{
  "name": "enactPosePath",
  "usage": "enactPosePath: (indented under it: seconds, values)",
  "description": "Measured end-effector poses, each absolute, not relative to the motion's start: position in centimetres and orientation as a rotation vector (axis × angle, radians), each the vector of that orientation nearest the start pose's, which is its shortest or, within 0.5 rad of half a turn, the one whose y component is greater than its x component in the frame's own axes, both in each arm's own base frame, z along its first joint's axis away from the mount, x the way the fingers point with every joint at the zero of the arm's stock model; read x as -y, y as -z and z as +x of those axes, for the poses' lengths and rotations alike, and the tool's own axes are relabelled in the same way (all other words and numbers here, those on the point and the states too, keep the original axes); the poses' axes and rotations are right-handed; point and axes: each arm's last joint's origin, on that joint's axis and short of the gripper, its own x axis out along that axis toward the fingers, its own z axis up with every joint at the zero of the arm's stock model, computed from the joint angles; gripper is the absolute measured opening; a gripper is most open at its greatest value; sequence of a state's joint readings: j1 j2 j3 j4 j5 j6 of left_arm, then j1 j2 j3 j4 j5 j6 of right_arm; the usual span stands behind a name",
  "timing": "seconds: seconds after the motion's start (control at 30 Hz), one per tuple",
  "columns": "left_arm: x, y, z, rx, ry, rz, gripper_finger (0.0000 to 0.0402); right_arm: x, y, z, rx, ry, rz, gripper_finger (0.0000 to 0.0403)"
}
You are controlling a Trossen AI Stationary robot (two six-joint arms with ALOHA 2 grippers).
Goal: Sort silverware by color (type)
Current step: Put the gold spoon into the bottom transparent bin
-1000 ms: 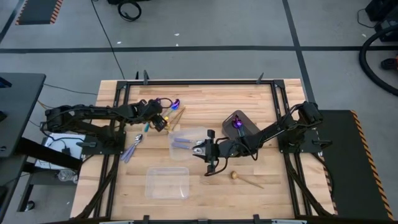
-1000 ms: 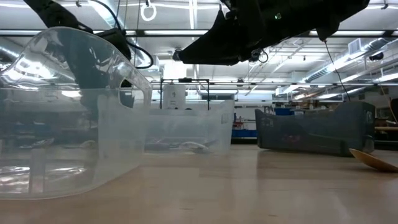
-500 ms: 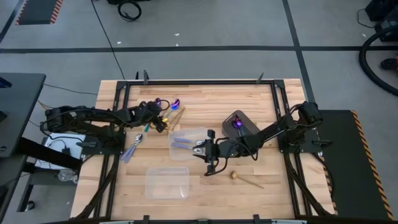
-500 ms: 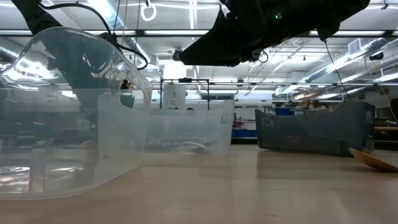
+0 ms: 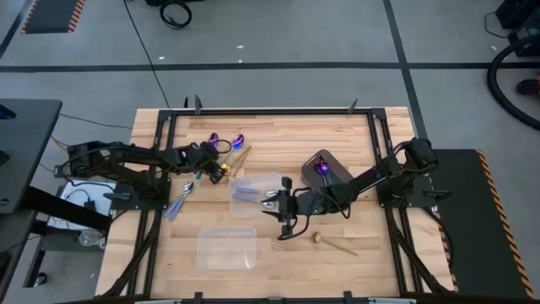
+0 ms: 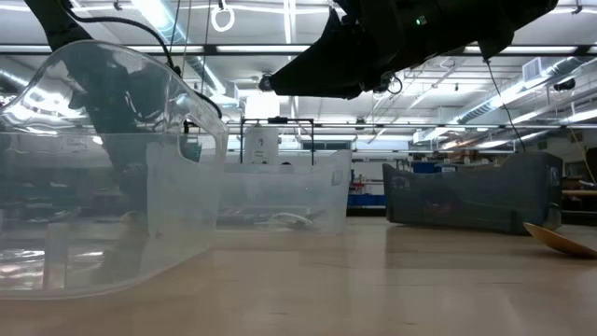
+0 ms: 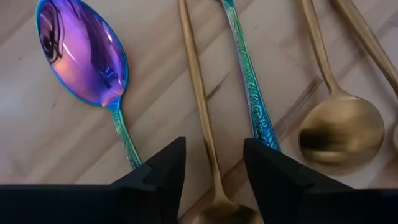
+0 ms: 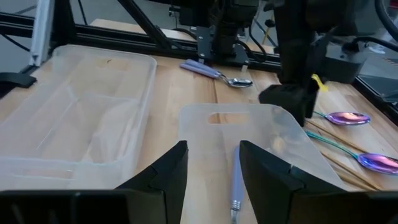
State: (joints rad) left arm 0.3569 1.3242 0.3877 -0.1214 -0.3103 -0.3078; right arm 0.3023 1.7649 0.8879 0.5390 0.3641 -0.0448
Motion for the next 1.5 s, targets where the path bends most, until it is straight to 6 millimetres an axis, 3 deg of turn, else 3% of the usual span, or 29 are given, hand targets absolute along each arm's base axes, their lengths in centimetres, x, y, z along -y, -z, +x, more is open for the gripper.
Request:
enactPosePath:
  seconds: [0.17,0.5,0.8,0.97,1.27,1.5]
  values:
    - [-7.6,-11.2,18.0,-0.993,-0.758,-0.291,0.0149,-9.9,-18.1,35.0,-0.318,0.051,-0.155,0.0155]
    - [-7.5,-11.1,17.9,-1.021,-0.730,-0.283,0.0020,-10.0,-18.2,34.9,-0.315,0.049,-0.155,0.0155]
    - [-7.6,-11.8,17.8,-0.995,-0.740,-0.237,0.0017,-10.1,-18.2,34.9,-0.316,0.042,-0.157,0.0155]
    - [-7.5,-13.1,18.0,-0.916,-0.730,-0.217,0.0017,-10.2,-18.1,34.9,-0.318,0.040,-0.159,0.0155]
    - [-6.1,-15.2,18.0,-0.804,-0.700,-0.118,0.0017,-9.8,-18.0,34.8,-0.334,0.181,-0.157,0.0155]
    - [-4.4,-17.7,18.1,-0.662,-0.574,0.011,0.0017,-9.9,-18.0,34.7,-0.330,0.198,-0.155,0.0155]
